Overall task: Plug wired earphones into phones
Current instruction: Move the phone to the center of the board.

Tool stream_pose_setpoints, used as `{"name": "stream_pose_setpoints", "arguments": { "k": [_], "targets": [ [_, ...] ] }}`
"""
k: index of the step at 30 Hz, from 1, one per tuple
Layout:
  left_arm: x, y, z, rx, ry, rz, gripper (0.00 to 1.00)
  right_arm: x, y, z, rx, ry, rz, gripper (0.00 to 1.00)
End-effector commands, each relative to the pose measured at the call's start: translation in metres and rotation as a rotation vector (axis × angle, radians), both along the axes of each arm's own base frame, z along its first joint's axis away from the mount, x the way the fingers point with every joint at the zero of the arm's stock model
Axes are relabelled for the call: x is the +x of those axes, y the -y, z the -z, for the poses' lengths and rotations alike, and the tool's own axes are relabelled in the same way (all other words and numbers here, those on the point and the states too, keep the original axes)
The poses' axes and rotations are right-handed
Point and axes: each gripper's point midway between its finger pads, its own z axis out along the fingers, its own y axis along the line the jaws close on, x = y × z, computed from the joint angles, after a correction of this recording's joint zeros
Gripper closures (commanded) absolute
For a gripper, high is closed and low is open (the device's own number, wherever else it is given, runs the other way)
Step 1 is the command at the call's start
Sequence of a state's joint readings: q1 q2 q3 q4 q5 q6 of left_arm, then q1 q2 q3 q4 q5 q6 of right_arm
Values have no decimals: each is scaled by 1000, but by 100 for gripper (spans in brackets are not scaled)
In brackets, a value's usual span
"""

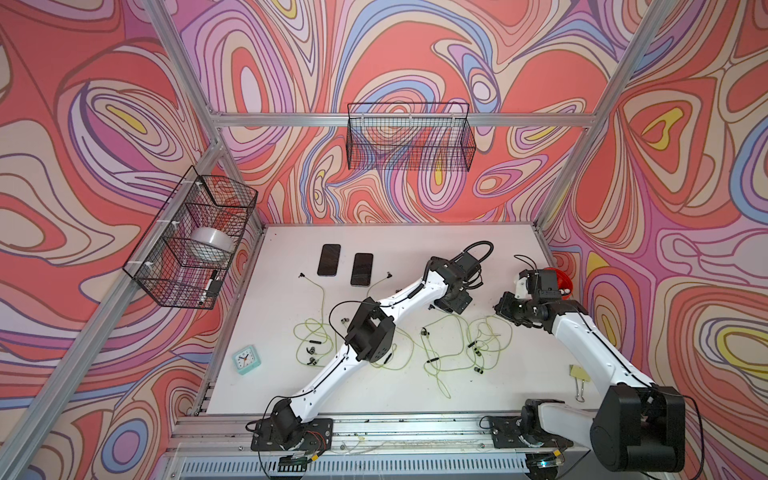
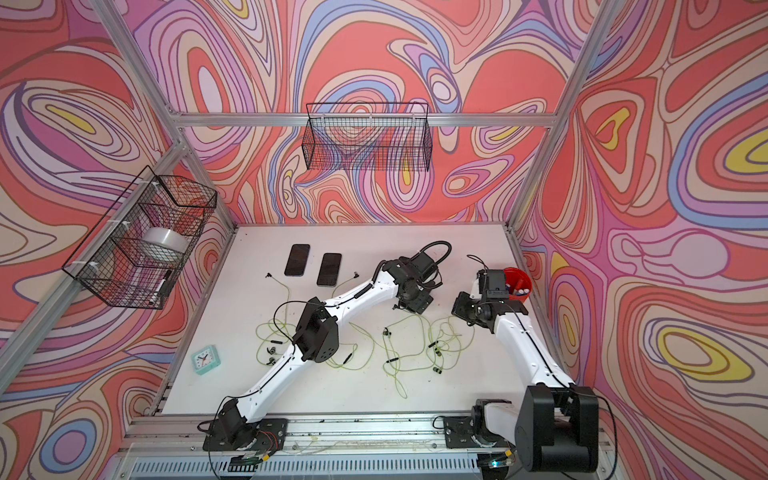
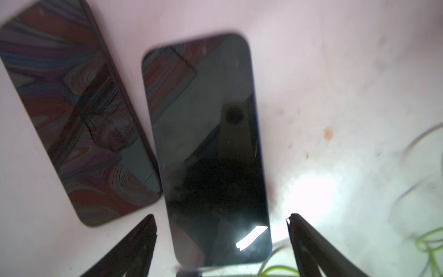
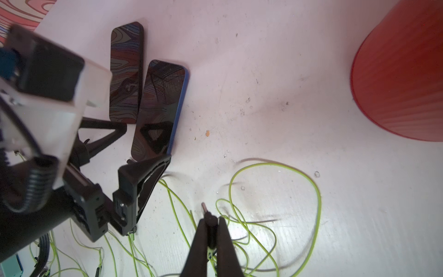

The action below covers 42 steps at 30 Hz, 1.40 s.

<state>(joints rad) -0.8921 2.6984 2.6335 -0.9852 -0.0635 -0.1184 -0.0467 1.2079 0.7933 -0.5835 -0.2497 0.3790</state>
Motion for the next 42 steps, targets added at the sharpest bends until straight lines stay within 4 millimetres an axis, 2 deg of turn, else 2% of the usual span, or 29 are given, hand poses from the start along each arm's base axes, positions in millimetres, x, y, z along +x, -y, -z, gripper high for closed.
{"name": "stream_pose_setpoints", "arguments": {
  "k": [1,5,11,19,22,27,30,32,35,38,42],
  "targets": [
    [-5,-15,31,70,-88,61,11,-6,2,-6,-9,13,9,98],
    [-12,-19,44,88,-123,87,13,-11,5,-4,-24,7,15,98],
    [-19,-19,47,97,-142,100,14,-11,4,0,-17,3,19,98],
    [-59,-36,60,242,-212,168,16,-10,6,-3,-26,8,21,98],
    [-70,-40,61,248,-234,161,16,-12,7,-2,-32,5,22,97],
    [-66,-36,63,240,-227,156,17,-12,5,0,-24,0,18,97],
    [-66,-34,67,247,-239,161,25,-12,6,0,-28,-1,23,97],
    [-65,-38,70,269,-228,162,26,-14,8,0,-39,-2,22,97],
    [-56,-39,70,258,-202,140,23,-14,7,1,-38,-4,21,97],
    [-45,-32,61,212,-173,109,13,-14,6,3,-30,-7,19,97],
    [-43,-15,44,103,-181,66,1,-13,7,1,-33,-5,22,97]
  ]
}}
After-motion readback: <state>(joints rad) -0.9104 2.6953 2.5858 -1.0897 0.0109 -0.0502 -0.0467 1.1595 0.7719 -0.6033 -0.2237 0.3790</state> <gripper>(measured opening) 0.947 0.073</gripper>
